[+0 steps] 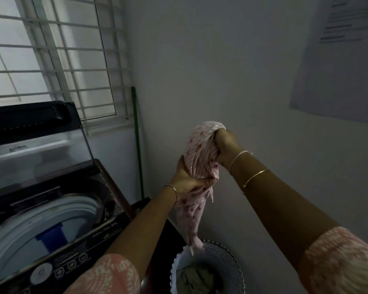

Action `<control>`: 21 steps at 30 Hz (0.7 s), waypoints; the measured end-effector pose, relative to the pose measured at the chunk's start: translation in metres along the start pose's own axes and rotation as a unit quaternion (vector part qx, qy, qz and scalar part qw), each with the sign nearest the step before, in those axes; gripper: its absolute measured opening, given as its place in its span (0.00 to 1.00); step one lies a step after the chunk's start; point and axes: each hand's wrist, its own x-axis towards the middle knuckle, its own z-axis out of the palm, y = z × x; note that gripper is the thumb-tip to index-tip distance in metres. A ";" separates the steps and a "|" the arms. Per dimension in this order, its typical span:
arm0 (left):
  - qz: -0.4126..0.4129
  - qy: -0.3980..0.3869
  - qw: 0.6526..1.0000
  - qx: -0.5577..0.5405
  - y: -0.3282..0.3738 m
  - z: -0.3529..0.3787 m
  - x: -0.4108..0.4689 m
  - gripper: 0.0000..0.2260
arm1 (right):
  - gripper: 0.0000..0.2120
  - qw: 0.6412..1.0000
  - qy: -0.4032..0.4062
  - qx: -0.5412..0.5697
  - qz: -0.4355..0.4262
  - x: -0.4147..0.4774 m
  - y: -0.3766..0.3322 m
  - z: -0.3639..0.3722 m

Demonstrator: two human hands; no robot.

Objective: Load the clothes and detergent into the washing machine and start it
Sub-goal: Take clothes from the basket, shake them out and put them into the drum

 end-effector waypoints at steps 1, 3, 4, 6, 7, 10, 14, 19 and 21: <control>0.004 0.001 1.000 0.010 -0.004 0.000 0.005 0.55 | 0.16 1.000 -0.007 0.004 0.016 0.000 0.001 0.002; 0.000 0.011 1.000 0.016 0.002 0.000 0.001 0.35 | 0.17 0.999 -0.022 0.003 0.044 0.004 0.005 0.004; -0.010 0.019 1.000 -0.015 0.010 0.001 -0.004 0.24 | 0.17 0.998 -0.028 0.006 0.054 0.008 0.007 0.004; -0.033 0.047 0.994 -0.094 0.017 0.000 -0.009 0.12 | 0.18 0.998 -0.036 0.010 0.055 0.013 0.010 0.002; -0.041 0.059 0.989 -0.126 0.020 0.000 -0.010 0.11 | 0.18 0.998 -0.037 0.010 0.048 0.018 0.011 0.000; -0.048 0.077 0.979 -0.184 0.027 -0.006 -0.010 0.08 | 0.15 0.998 -0.030 -0.055 0.007 0.018 0.016 -0.015; -0.038 0.101 0.970 -0.219 0.031 -0.014 0.000 0.20 | 0.09 0.980 -0.114 -0.155 0.040 0.002 0.036 -0.049; -0.092 0.124 0.944 -0.293 0.028 -0.023 0.023 0.31 | 0.21 0.939 -0.247 -0.224 0.084 -0.024 0.071 -0.082; -0.111 0.116 0.936 -0.313 0.034 -0.023 0.025 0.33 | 0.23 0.926 -0.256 -0.263 0.089 -0.033 0.088 -0.088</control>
